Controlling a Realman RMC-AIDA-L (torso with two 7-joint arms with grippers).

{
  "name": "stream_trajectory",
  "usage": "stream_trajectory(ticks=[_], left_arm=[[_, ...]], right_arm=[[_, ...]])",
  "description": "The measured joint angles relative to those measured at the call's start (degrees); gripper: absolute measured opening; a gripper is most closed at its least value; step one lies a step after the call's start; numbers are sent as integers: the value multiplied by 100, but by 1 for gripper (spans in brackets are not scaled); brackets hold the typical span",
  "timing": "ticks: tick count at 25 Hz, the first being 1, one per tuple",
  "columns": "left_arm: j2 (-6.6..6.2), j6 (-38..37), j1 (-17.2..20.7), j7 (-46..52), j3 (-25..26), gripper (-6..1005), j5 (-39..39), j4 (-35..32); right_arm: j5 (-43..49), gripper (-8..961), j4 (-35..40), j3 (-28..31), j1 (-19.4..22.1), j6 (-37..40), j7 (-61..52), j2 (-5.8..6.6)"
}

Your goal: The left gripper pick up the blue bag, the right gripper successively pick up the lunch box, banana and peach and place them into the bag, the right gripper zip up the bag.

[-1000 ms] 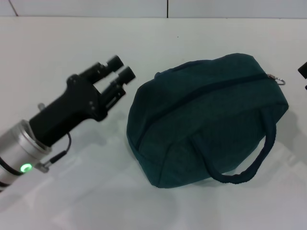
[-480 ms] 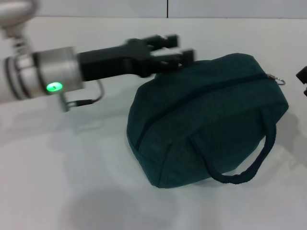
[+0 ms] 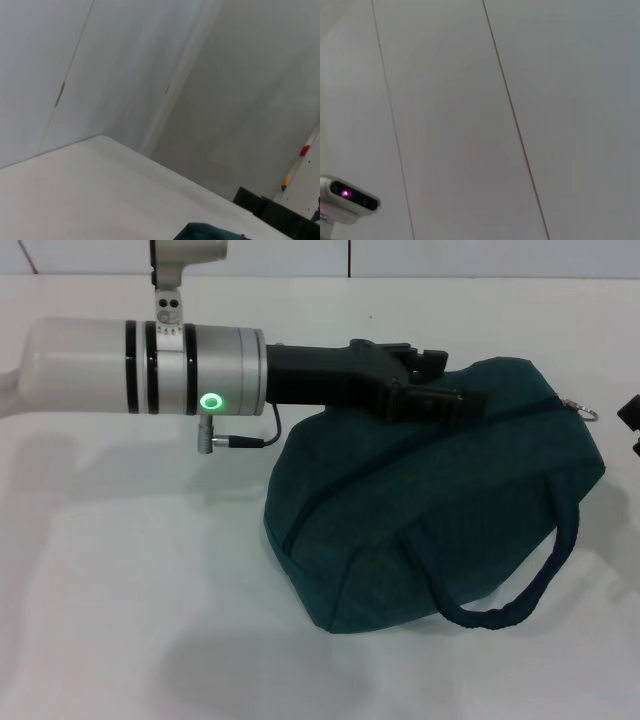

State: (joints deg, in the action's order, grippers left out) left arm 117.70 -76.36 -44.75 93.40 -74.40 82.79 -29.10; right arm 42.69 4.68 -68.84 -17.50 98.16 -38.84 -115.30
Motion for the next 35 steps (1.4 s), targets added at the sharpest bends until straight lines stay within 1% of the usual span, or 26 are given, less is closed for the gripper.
stream_trajectory(ticks=[4, 6, 10, 15, 21, 24, 26, 29, 31, 35], left_arm=[[73, 106, 26, 18, 10, 875, 63, -103], [95, 141, 29, -10, 11, 838, 69, -105], [100, 149, 30, -53, -13, 765, 97, -108], [159, 152, 42, -369, 7, 545, 91, -113], [175, 150, 107, -673, 22, 414, -87, -114], [174, 151, 117, -753, 22, 348, -101, -114], [178, 152, 111, -768, 22, 304, -99, -114], [179, 153, 92, -770, 19, 82, -97, -114], [180, 155, 79, -770, 19, 70, -97, -114], [186, 157, 67, -799, 19, 54, -103, -114]], right_arm=[[2, 422, -4, 16, 5, -216, 46, 10], [-11, 416, -4, 28, 15, -327, 125, 16], [-33, 414, -4, 31, 30, -518, 408, 18], [0, 411, -11, 0, 38, -684, 937, 17], [13, 408, -14, -230, 10, -852, 1235, 16], [13, 374, 11, -239, -22, -959, 1316, 9], [13, 370, 37, -240, -75, -1032, 1355, 2], [12, 363, 57, -245, -205, -1076, 1385, -10], [11, 359, 63, -292, -309, -1091, 1464, -22], [10, 350, 100, -374, -358, -1102, 1549, -38]])
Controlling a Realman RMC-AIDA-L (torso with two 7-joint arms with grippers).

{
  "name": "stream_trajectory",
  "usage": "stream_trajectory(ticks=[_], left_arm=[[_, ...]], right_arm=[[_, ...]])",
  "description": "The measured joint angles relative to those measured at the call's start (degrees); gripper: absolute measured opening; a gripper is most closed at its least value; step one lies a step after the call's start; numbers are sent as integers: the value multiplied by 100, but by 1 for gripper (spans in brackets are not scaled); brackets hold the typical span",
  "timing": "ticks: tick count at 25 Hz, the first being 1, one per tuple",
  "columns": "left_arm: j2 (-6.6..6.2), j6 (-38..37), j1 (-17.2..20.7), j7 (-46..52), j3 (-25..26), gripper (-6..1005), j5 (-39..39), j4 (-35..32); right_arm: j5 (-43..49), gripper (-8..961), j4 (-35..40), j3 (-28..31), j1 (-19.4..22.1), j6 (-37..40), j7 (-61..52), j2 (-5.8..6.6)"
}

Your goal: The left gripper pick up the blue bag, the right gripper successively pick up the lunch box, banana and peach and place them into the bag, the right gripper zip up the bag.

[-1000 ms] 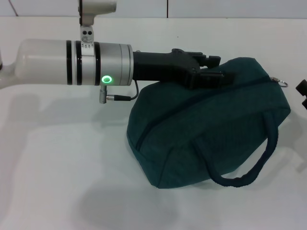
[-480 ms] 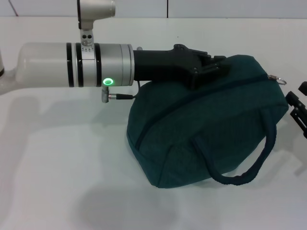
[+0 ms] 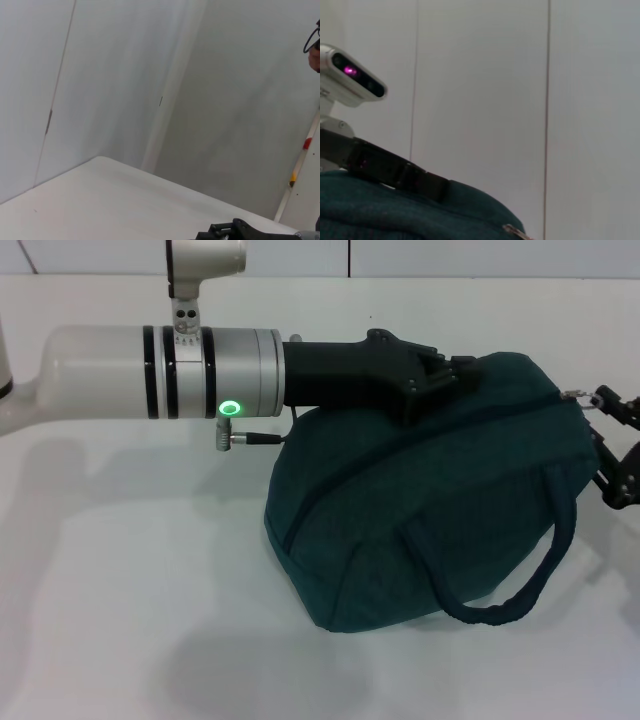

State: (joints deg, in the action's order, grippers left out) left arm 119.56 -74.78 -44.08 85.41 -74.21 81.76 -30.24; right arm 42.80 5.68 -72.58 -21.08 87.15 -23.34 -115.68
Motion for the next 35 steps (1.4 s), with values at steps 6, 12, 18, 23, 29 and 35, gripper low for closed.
stream_trajectory(ticks=[6, 12, 18, 23, 29, 35], left_arm=[[-1, 0, -11, -34, 3, 70, -7, 0], [-3, -1, -13, -35, 4, 86, -17, 0], [-3, 7, 0, -164, 3, 102, -125, 0], [-3, 47, 27, -216, 3, 115, -167, 0], [-1, 150, 30, -256, 3, 132, -176, 23], [4, 229, 41, -303, 2, 148, -315, 38]], right_arm=[[0, 337, 104, -90, -38, -27, 46, -15], [0, 324, 220, -105, -51, -31, 49, -15], [0, 311, 239, -110, -35, 14, 50, -17], [-34, 194, 237, -80, 15, 19, 50, -24], [-119, 20, 188, -31, 26, -117, 17, -24], [-276, 9, 105, -28, 53, -536, -248, -11]])
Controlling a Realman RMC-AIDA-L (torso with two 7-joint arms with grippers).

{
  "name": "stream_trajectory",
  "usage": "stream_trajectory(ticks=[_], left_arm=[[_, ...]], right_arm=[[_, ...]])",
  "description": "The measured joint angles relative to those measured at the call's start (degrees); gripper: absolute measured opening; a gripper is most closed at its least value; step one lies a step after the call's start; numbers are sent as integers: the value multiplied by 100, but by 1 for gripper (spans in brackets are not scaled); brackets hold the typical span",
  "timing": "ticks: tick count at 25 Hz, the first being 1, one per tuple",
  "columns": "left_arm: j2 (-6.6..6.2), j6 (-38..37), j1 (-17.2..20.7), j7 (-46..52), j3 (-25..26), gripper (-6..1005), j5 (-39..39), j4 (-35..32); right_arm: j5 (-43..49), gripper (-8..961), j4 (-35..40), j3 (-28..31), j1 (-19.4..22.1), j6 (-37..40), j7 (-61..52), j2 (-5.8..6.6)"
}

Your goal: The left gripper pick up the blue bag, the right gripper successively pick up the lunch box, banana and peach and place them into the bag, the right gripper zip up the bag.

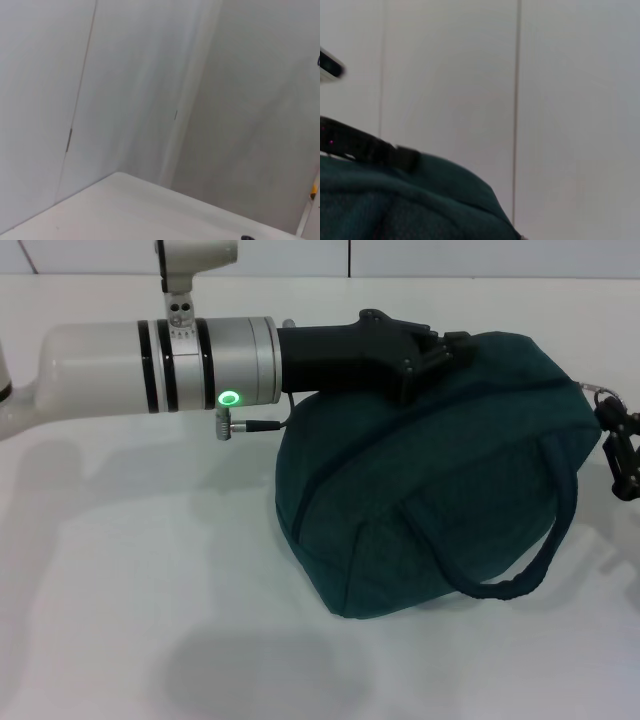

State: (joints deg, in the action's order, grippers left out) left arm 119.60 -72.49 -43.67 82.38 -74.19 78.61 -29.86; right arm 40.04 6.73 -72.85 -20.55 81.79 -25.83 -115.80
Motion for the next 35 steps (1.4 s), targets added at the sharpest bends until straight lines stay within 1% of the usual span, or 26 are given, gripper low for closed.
stream_trajectory(ticks=[4, 8, 10, 13, 16, 19, 21, 24, 26, 27, 29, 30, 31, 35], left_arm=[[2, 12, 0, -64, 0, 158, -35, 14], [11, 45, 0, -140, -5, 169, -146, 69], [23, 52, 16, -208, -23, 174, -240, 139], [44, 40, 139, -343, -36, 183, -485, 202], [52, 19, 328, -442, -44, 191, -784, 206], [45, -54, 481, -484, -43, 199, -1034, 176], [28, -258, 604, -573, -26, 204, -1218, 151], [14, -924, 891, -1145, -4, 435, -1685, 134], [16, -1388, 1117, -1693, -15, 518, -1964, 133], [21, -1537, 1220, -1892, -26, 559, -2021, 139], [31, -1824, 1477, -2319, -58, 642, -2051, 201], [34, -1964, 1604, -2560, -65, 655, -2046, 286], [35, -2097, 1726, -2818, -71, 668, -2052, 382], [21, -2580, 2142, -3694, -78, 707, -2070, 712]], right_arm=[[125, 11, 0, -164, 4, -245, -265, 42], [237, 13, 38, -206, 1, -242, -473, 28], [238, 15, 73, -190, 17, -182, -733, 42], [251, 16, 81, -185, 19, -112, -1115, 103], [233, 18, 89, -165, 55, -23, -1252, 135], [234, 222, 146, -141, 168, 334, -1358, 231], [234, 316, 159, -141, 226, 674, -1556, 332], [234, 458, 183, -112, 277, 1431, -1897, 493], [376, 523, 334, -177, 266, 2102, -2142, 608], [512, 555, 436, -209, 254, 2281, -2224, 643], [1079, 620, 863, -264, 170, 2775, -2533, 727], [1276, 652, 1003, -264, 133, 2822, -2631, 735], [1484, 652, 1173, -262, 68, 2857, -2732, 734], [1797, 652, 1391, -251, -105, 2650, -2850, 613]])
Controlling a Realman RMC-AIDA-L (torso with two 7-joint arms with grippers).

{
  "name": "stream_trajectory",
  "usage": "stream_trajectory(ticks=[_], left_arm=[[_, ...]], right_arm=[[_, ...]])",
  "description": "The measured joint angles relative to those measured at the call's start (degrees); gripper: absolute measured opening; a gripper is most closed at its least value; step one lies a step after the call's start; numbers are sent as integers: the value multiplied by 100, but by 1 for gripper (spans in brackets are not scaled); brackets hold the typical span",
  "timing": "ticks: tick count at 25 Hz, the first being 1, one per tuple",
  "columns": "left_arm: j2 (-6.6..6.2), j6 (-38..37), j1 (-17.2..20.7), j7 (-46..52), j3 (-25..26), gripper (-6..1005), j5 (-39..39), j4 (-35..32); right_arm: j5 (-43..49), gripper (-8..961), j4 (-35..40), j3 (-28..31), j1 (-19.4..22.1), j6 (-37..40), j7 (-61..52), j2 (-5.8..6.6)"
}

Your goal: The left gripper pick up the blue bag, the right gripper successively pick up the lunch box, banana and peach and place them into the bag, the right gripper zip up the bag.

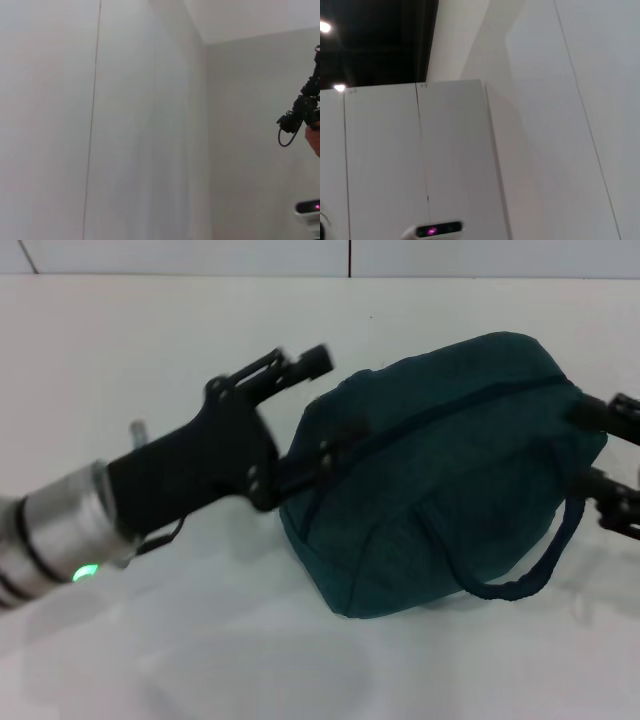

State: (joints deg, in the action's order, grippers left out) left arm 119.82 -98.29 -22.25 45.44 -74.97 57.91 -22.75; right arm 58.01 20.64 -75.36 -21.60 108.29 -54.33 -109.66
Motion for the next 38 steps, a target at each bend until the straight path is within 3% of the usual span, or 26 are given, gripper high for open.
stream_trajectory(ticks=[7, 23, 29, 38], left_arm=[[-11, -135, 510, -550, 11, 708, 23, 274], [-20, -153, 493, -681, 61, 709, -6, 370], [-20, -155, 493, -770, 60, 708, -1, 372], [-5, -155, 528, -804, 27, 708, 16, 377]], right_arm=[[282, 652, 66, -2, -250, -488, -9, -130], [322, 652, 89, 8, -518, -934, -59, -126], [325, 652, 90, 11, -480, -960, -23, -205], [325, 652, 80, 13, -467, -966, -14, -227]])
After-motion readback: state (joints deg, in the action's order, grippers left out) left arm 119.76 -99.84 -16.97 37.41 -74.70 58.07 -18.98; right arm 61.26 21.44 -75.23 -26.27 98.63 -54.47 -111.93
